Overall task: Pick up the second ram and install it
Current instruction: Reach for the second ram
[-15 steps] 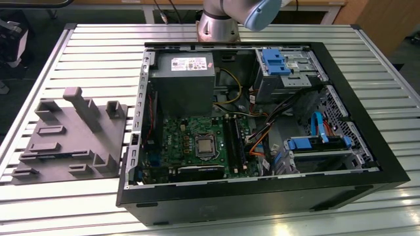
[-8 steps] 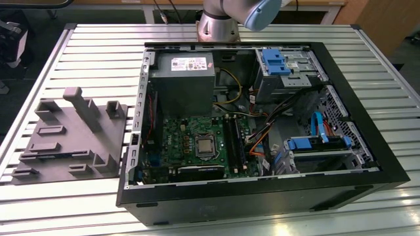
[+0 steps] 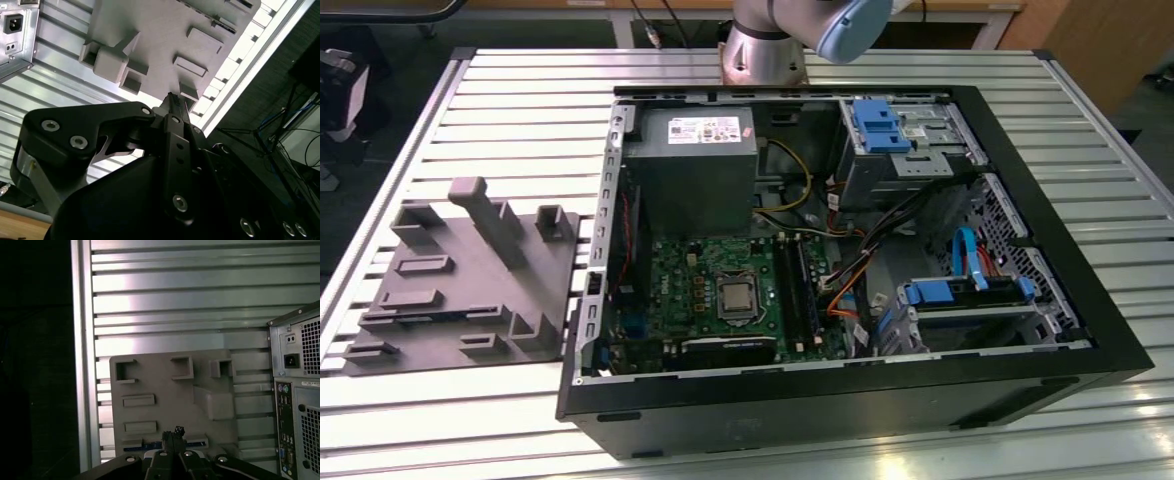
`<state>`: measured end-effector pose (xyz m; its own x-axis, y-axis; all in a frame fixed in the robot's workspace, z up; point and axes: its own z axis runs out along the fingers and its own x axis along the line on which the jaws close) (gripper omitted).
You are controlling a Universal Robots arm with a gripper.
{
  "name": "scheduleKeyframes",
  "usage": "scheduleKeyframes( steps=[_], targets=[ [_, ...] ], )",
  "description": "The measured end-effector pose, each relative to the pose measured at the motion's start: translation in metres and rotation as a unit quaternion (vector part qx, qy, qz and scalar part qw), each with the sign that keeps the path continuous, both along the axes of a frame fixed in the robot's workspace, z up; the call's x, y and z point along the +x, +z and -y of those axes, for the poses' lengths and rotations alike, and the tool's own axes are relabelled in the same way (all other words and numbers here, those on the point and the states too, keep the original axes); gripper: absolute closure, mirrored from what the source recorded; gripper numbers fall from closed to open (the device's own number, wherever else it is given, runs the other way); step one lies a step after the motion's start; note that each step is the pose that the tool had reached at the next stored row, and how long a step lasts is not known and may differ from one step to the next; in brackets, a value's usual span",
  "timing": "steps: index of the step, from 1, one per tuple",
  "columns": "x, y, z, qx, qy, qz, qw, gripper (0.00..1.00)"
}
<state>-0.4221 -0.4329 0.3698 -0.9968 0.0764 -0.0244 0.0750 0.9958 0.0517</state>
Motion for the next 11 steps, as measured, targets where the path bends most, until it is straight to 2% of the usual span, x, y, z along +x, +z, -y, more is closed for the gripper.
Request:
scheduleKeyframes(
  steps=[11],
  targets=[
    [-0.0015, -0.0043, 0.0036, 0.0, 0.0, 0.0, 1.0, 0.89]
  ],
)
